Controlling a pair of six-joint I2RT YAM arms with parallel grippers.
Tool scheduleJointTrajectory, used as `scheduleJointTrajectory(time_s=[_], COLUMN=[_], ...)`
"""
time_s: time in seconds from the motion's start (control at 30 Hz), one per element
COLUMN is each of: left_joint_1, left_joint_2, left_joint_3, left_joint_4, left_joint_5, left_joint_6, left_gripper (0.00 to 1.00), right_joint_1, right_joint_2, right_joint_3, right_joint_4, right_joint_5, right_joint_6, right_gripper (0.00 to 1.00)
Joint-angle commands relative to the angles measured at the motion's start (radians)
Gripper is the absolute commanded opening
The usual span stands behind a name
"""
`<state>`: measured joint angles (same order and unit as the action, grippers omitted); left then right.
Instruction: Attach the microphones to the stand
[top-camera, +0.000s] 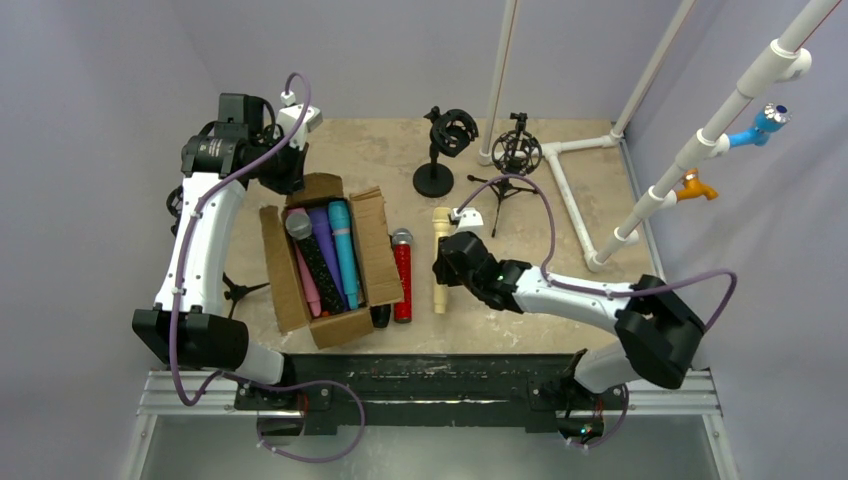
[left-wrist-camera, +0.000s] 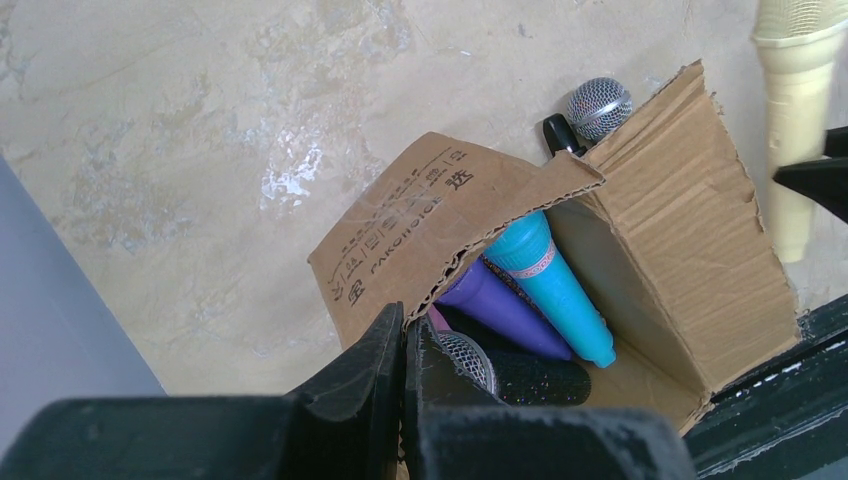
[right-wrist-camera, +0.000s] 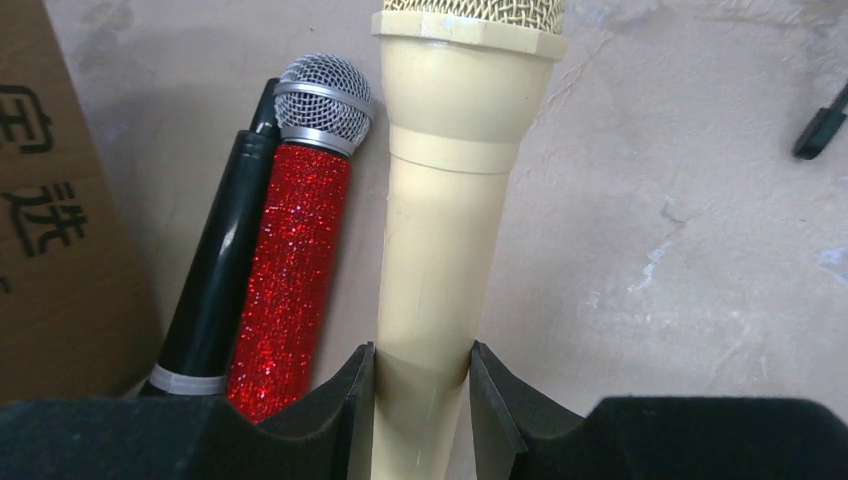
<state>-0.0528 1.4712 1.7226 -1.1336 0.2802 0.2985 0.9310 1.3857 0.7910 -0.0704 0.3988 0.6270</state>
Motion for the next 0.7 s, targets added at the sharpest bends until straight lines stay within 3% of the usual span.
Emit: scheduleJointTrajectory(time_s=[0.0, 0.3, 0.4, 0.5, 0.67], left_joint_1=[-0.002, -0.003, -0.004, -0.004, -0.003], left_joint_2=[-0.045, -0.047, -0.050, -0.049, -0.048], left_joint_3=[0.061, 0.068, 0.066, 0.065, 0.066], left_joint_4=[0.055, 0.049, 0.048, 0.050, 0.052], left_joint_5=[0.013, 0.011, 0.011, 0.013, 0.018], left_joint_6=[-0.007, -0.004, -0.002, -0.003, -0.010], left_gripper=[0.00, 0.00, 0.00, 0.00, 0.00], right_joint_1=[-0.016, -0.021, -0.021, -0.021, -0.021], right_joint_2=[0.090, 0.281, 0.269, 0.231, 0.134], right_joint_3=[0.016, 0.106, 0.105, 0.095, 0.092], right_joint_4=[0.168, 0.218, 0.212, 0.204, 0.194], right_joint_5=[-0.046, -0.107, -0.117, -0.124, -0.167], right_joint_6=[0.033, 0.080, 0.095, 0.099, 0.090], right_gripper=[0.00, 0.02, 0.32, 0.48, 0.54])
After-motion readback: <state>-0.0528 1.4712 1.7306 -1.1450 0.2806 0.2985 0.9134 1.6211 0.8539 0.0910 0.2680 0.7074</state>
